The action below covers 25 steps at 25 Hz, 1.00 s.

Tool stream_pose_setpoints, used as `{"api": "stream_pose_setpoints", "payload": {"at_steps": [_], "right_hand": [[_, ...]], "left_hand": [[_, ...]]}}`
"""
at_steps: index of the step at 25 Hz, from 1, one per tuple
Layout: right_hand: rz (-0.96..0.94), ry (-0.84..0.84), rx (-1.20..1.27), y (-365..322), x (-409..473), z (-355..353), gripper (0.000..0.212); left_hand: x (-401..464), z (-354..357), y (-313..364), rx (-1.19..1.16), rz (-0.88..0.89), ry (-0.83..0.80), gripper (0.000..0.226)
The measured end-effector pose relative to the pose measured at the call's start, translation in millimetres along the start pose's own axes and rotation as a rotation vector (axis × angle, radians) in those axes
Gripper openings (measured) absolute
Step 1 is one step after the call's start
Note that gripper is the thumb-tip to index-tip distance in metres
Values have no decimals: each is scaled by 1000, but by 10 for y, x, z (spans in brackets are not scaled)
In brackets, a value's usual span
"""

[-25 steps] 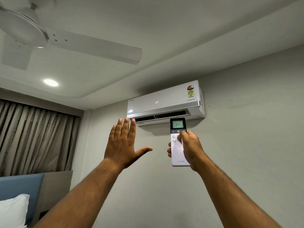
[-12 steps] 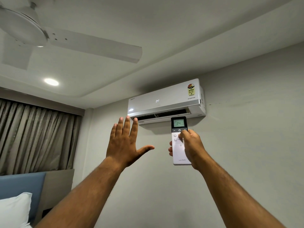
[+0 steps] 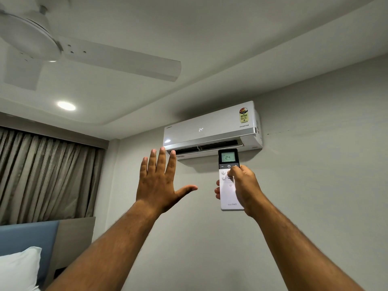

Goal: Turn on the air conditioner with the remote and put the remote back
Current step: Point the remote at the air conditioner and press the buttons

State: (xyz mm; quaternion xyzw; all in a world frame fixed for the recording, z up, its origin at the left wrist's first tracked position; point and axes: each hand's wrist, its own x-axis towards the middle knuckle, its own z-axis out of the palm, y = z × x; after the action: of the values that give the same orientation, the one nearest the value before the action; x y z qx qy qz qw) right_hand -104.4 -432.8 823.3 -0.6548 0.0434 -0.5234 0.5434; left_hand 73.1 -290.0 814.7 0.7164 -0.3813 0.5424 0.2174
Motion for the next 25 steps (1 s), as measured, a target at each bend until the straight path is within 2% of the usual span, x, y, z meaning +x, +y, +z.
{"api": "stream_pose_setpoints", "payload": {"at_steps": [25], "right_hand": [[-1, 8, -6, 27, 6, 37, 16]], "left_hand": [[-8, 39, -41, -30, -21, 19, 109]]}}
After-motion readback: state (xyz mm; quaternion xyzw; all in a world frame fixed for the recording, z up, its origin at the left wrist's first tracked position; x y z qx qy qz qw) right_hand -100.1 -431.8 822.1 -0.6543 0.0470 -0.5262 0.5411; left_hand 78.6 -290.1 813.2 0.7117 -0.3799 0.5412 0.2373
